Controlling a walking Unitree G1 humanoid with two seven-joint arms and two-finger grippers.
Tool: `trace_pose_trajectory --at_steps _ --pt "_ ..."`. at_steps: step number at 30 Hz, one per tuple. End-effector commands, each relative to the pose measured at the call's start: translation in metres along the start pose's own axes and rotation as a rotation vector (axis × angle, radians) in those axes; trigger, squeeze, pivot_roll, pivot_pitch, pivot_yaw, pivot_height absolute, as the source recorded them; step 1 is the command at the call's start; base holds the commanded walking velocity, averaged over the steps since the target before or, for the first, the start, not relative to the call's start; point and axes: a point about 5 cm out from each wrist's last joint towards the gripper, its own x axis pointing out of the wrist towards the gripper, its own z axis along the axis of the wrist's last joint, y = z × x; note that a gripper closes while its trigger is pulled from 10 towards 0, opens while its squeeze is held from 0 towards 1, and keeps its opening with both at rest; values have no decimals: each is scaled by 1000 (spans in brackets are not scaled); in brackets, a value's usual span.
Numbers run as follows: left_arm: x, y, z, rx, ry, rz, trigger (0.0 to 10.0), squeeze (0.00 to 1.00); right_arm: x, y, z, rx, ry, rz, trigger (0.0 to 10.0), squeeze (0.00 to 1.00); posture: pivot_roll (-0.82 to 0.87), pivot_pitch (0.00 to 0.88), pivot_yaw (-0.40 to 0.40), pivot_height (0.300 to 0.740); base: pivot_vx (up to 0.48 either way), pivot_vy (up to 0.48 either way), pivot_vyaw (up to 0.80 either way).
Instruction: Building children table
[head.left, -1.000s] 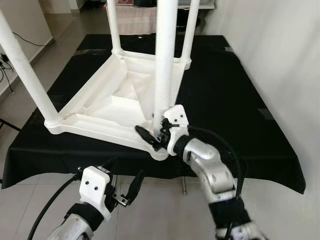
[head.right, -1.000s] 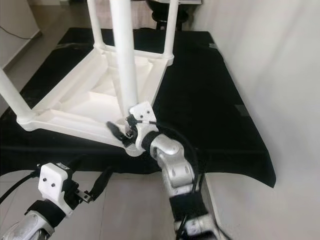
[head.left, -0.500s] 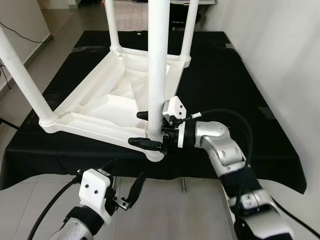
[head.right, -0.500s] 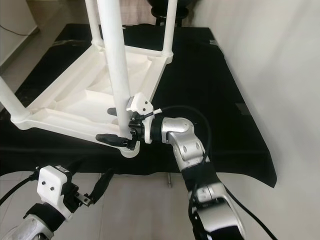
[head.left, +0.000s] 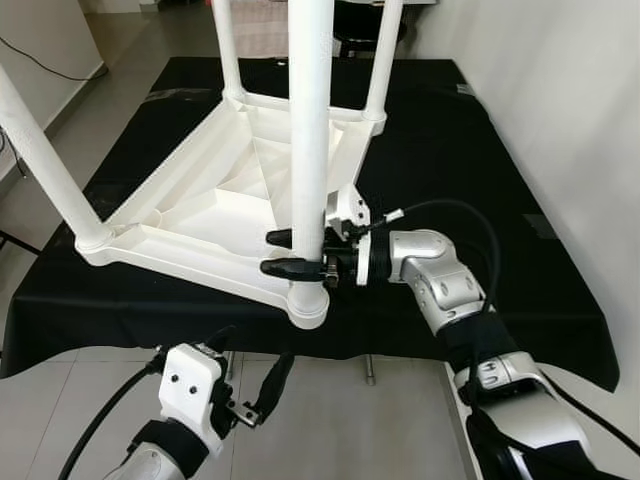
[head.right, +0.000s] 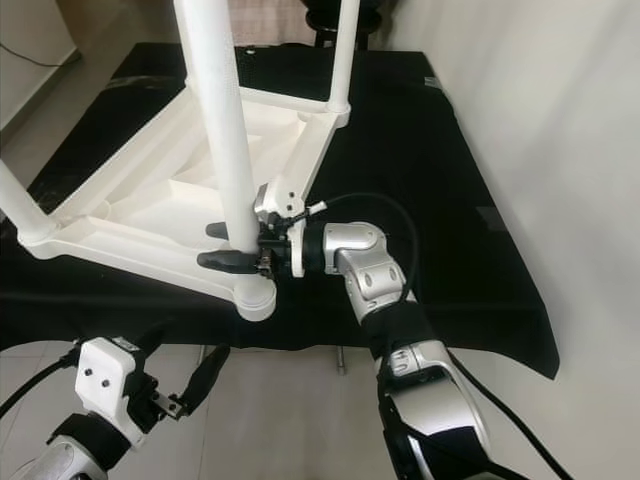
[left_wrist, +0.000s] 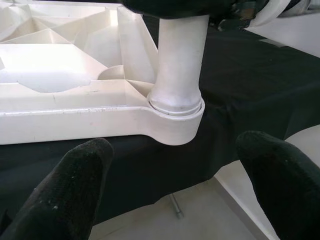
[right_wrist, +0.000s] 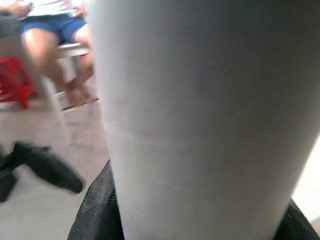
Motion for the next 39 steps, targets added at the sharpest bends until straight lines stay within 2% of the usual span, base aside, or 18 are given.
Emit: trace_pose_trajectory --at_steps 1,2,3,4,5,7,8,15,16,18,19,21,22,28,29,31,32,39 --pt "-2 -2 -2 1 15 -14 10000 0 1 0 -2 -6 4 -68 0 0 15 187 -47 740 0 0 0" --pt "-1 -2 -2 1 14 -15 10000 0 -2 1 -5 5 -6 -186 0 0 12 186 -53 740 0 0 0" --pt "-1 -2 -2 1 14 -15 10000 0 -2 1 -5 5 -6 -186 0 0 12 186 -53 740 0 0 0" --pt "0 -2 -2 1 12 -14 10000 0 -5 4 -11 36 -5 -376 0 0 3 185 -58 740 0 0 0" --pt "0 0 -2 4 9 -10 10000 0 -19 13 -26 39 82 -847 0 0 -6 183 -58 740 0 0 0" --pt "1 1 -2 4 8 -9 10000 0 -25 15 -29 33 107 -959 0 0 -6 183 -58 740 0 0 0" --pt "2 2 -2 6 5 -8 10000 0 -19 33 -32 47 103 -957 0 0 -8 181 -47 740 0 0 0" --pt "6 4 -4 8 4 -10 10000 0 4 53 -38 80 65 -834 0 0 -11 153 -46 740 0 0 0" --pt "7 5 -5 8 4 -11 10000 0 7 48 -38 80 68 -814 2353 0 -14 149 -50 740 0 0 0" --pt "8 5 -5 8 3 -11 10000 0 8 45 -39 80 71 -805 2353 0 -14 148 -50 740 0 0 0" --pt "8 5 -5 9 0 -6 10000 0 11 43 -38 75 71 -761 10000 0 -16 147 -50 740 0 0 0" --pt "8 5 -5 10 -2 0 10000 0 16 42 -36 92 41 -681 10000 0 -15 145 -52 740 0 0 0" --pt "8 5 -5 10 -4 4 10000 0 19 40 -31 94 4 -598 10000 1000 -14 146 -51 740 0 0 0" --pt "8 3 -4 6 -6 -1 10000 0 27 43 -10 54 -40 -329 10000 1000 -9 155 -45 740 0 0 0" --pt "8 3 -4 4 -6 -4 10000 0 26 42 -7 -25 -4 -191 10000 1000 -7 159 -45 740 0 0 0" --pt "8 2 -4 4 -6 -4 10000 0 25 42 -8 -56 15 -139 10000 1000 -7 159 -45 740 0 0 0" --pt "8 2 -3 3 -6 -5 10000 0 24 40 -10 -81 39 -90 10000 0 -3 160 -48 740 0 0 0" --pt "5 0 -2 4 -7 -4 10000 0 20 28 -10 -64 74 89 10000 0 14 179 -54 740 0 0 0"
